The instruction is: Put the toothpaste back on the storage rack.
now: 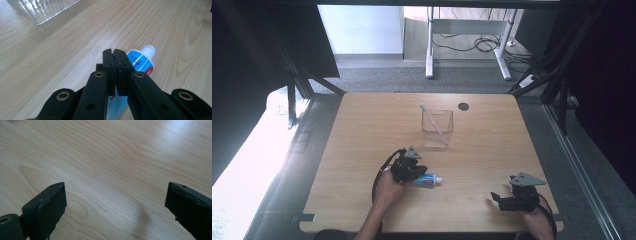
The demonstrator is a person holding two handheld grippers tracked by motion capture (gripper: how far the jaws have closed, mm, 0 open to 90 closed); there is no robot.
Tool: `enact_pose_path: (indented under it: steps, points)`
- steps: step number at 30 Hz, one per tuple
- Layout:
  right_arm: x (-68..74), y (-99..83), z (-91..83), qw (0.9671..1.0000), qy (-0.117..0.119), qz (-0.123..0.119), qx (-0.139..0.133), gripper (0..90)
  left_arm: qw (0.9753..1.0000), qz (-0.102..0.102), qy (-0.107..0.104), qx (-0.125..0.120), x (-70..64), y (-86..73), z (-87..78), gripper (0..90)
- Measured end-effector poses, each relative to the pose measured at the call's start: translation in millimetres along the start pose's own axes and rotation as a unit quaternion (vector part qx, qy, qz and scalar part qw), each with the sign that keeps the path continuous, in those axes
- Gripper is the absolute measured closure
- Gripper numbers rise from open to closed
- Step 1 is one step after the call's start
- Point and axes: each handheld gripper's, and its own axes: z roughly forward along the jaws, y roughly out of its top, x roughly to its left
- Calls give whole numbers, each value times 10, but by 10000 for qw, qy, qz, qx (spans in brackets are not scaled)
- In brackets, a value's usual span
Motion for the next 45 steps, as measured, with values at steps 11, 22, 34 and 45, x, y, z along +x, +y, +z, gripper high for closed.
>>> enact_pose_path:
  steps: [11, 22, 34, 45]
  points:
    - [7, -4, 5, 10000, -11, -27, 39, 44, 9999, 112, -50, 80, -113, 46, 73, 886]
    - [3, -6, 1, 10000, -33, -36, 43, 48, 9995, 207, -107, 208, -216, -2, 61, 882]
    - [6, -3, 1, 10000, -43, -41, 42, 49, 9995, 112, -215, 191, -245, -124, -34, 882]
    - [11, -1, 4, 10000, -38, -47, 64, 50, 9993, 177, -167, 283, -310, -232, -149, 882]
